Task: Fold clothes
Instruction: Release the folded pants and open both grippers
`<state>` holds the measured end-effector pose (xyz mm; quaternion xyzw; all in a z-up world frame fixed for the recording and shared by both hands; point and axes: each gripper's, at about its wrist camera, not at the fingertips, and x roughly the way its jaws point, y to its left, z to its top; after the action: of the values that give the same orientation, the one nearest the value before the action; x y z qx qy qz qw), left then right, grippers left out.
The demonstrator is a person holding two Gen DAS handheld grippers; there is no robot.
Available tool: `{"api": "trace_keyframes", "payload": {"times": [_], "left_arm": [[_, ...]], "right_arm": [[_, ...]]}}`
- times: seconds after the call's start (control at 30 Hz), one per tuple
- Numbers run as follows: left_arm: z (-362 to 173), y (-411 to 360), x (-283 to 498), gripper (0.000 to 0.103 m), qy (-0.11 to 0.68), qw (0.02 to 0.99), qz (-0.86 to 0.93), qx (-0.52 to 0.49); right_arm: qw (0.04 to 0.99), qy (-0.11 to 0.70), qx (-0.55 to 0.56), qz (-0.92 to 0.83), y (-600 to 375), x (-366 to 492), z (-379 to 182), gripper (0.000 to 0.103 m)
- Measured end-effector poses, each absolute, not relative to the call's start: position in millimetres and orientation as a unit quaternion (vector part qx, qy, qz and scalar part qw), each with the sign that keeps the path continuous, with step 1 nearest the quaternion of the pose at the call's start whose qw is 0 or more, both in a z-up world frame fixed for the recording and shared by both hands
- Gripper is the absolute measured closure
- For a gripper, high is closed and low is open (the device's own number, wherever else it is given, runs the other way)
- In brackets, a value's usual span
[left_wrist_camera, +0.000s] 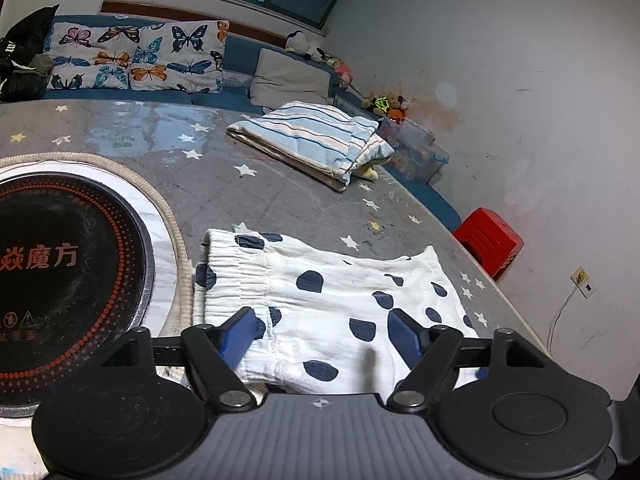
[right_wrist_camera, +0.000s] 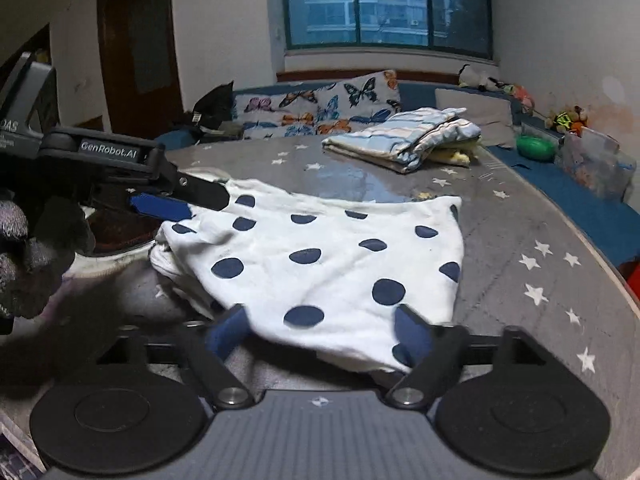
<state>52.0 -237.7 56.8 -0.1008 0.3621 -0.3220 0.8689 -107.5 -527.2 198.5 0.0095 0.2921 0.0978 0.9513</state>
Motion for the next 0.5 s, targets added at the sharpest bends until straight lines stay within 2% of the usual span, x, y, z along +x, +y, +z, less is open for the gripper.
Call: {"api": "trace_keyframes", "payload": {"times": [0.13,0.5], "left_arm": [[58.1,-231.6,48.7,0.016,0.36,0.872,-0.314,-0.111],[59.2,-215.0,30.5,0.0,0.354,0.874,-0.311,-0.114]], "right_arm": [[0.956,0.279,0.02,0.087,-529.1,-114.1,200.6,0.003],[0.963,0.257,0.035,0.071,-525.2,-126.6,205.2,0.0]]}}
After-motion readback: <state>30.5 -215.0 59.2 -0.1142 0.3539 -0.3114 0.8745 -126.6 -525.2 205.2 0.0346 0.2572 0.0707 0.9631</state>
